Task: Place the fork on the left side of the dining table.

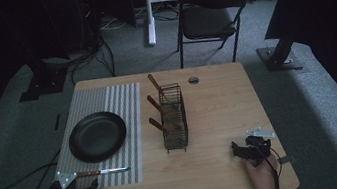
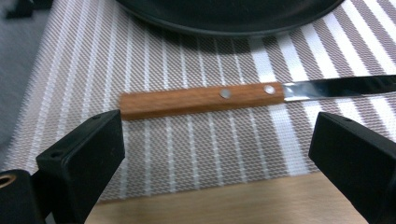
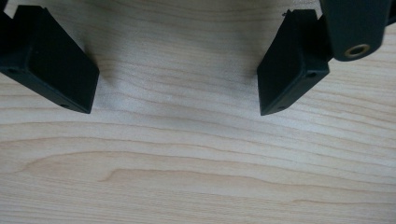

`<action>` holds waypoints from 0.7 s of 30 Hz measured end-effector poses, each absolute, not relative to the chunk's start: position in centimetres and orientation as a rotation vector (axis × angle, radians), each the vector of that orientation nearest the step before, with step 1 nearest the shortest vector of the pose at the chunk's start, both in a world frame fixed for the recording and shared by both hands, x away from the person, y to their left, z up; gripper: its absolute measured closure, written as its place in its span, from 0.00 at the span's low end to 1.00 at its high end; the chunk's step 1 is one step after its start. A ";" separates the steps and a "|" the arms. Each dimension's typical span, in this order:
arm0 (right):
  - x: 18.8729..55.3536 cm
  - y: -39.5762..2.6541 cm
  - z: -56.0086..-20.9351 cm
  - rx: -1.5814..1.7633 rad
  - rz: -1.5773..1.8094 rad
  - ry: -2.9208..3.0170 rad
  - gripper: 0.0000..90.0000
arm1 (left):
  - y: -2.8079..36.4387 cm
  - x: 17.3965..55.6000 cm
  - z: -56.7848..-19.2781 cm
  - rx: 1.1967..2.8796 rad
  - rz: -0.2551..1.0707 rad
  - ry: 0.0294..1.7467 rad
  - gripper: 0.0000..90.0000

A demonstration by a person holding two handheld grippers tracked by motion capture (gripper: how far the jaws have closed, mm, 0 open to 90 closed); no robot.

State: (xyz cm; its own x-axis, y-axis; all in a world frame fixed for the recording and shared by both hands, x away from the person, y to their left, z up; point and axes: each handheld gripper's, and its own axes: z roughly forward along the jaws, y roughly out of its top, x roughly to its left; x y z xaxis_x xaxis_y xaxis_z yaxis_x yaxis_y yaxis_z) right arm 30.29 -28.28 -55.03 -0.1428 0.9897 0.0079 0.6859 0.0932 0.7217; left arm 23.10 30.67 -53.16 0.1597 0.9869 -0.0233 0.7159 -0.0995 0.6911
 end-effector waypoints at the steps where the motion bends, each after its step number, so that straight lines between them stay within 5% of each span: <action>1: 30.3 -28.3 -55.0 1.640 0.813 1.886 0.14 | 30.8 22.8 -53.1 1.850 0.640 1.615 0.04; 14: 30.3 -28.2 -55.0 1.642 0.811 1.884 0.14 | 28.1 24.0 -49.9 1.902 0.619 1.454 0.04; 20: 30.3 -28.2 -55.0 1.642 0.812 1.884 0.14 | 26.6 24.8 -47.6 1.920 0.739 1.356 0.04; 21: 30.3 -28.3 -55.0 1.641 0.811 1.885 0.14 | 26.7 25.1 -47.0 1.852 0.631 1.353 0.04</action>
State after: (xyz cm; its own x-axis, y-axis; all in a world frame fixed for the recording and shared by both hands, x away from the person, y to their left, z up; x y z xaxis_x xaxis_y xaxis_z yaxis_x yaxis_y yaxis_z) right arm 30.29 -28.25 -55.03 -0.1411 0.9900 0.0077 0.6865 0.0923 0.7213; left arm 25.10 26.74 -47.05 0.3214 0.9462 -0.0371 0.5794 -0.1655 0.7981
